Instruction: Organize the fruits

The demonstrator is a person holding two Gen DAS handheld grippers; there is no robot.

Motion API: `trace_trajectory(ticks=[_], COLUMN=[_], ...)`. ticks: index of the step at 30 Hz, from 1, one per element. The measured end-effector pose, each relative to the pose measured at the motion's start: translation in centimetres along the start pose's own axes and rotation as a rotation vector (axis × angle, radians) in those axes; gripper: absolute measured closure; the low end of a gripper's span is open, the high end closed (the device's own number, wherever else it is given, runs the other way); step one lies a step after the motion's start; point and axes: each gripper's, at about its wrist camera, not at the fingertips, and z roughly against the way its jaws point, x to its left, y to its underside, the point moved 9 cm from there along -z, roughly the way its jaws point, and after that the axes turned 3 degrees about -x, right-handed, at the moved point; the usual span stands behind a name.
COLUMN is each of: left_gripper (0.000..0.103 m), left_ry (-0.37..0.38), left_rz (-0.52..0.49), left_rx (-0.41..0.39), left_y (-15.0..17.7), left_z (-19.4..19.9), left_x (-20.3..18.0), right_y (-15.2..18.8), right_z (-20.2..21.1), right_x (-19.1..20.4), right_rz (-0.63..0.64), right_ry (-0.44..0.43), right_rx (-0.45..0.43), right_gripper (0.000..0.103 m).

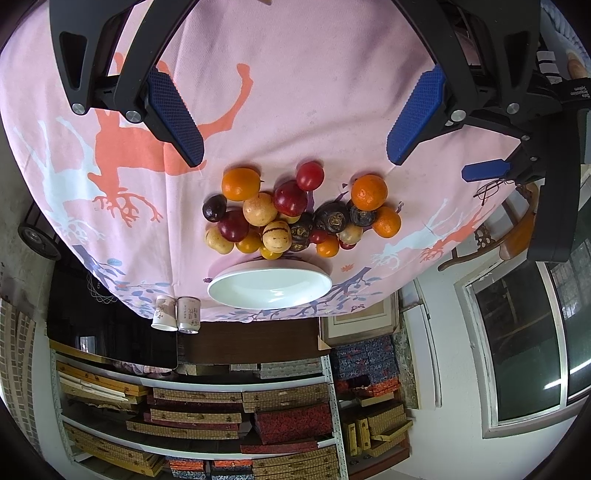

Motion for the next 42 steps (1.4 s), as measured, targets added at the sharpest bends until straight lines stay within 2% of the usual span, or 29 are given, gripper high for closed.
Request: trace_trajectory(ticks=[2,7,13,15,18,19,21,24,27,29,32,35,39,40,41,42], left_gripper=[0.004,0.004,0.004,0.004,0.004,0.004,0.004,0.004,0.004,0.004,0.004,0.004,0.004,0.009,0.018,0.048], left_ry=[-0.009,-0.007,-0.002,0.004,0.025,0.009,-0.026,-0.013,0.020,0.042,0.022,0.092,0.049,0.057,0.085,0.114], left_rz=[-0.010,-0.003,0.063,0.097,0.092,0.069,0.028,0.026,-0.020,-0.045,-0.041,-0.058,-0.120,-0.126,-0.123,-0.117], left_rx=[-0.002,0.012,0.127,0.167,0.165,0.167,0.155,0.148,0.129,0.125,0.114,0.091,0.028,0.029,0.040,0.059], left_y=[-0.4,-1.6,-1.6,-1.5,-1.8,-1.9,-1.7,-1.6,-1.5,-1.3,-1.4,-2.5,-4.5,-4.9,-4.9,-4.9], left_z=[-0.6,-3.0,-7.1,-8.2,-8.5,-8.8,-9.0,-9.0,-8.8,-8.6,-8.4,-8.3,-8.7,-9.0,-9.3,-9.7], left_x=[0.2,1.3,3.5,4.2,4.0,3.9,3.7,3.8,3.8,3.7,3.4,2.1,1.1,0.7,0.3,-0.1], right_y=[-0.1,0.1,0.1,-0.4,-0.7,-0.8,-0.9,-1.1,-0.9,-0.8,-0.7,-0.1,0.0,0.0,0.0,0.0], right_z=[-0.1,-2.6,-5.7,-6.4,-6.9,-7.1,-7.7,-8.9,-10.2,-10.8,-11.4,-12.1,-12.2,-12.1,-12.1,-12.1], right_x=[-0.1,-1.6,-4.5,-5.3,-6.4,-6.7,-6.7,-6.0,-5.8,-5.9,-6.0,-6.1,-6.3,-6.4,-6.3,-6.3], right_rz=[-0.004,0.000,0.006,0.014,0.005,0.000,0.007,0.045,0.062,0.049,0.007,-0.014,-0.052,-0.054,-0.051,-0.047], right_ry=[-0.013,-0.004,0.044,0.062,0.043,0.041,0.028,0.017,0.013,-0.004,-0.044,-0.060,-0.091,-0.092,-0.091,-0.089], right_rx=[0.007,0.086,0.165,0.166,0.179,0.188,0.203,0.224,0.258,0.277,0.291,0.325,0.325,0.326,0.328,0.329], right_gripper=[0.003,0.003,0.003,0.011,0.013,0.016,0.023,0.033,0.046,0.060,0.061,0.061,0.061,0.061,0.060,0.060])
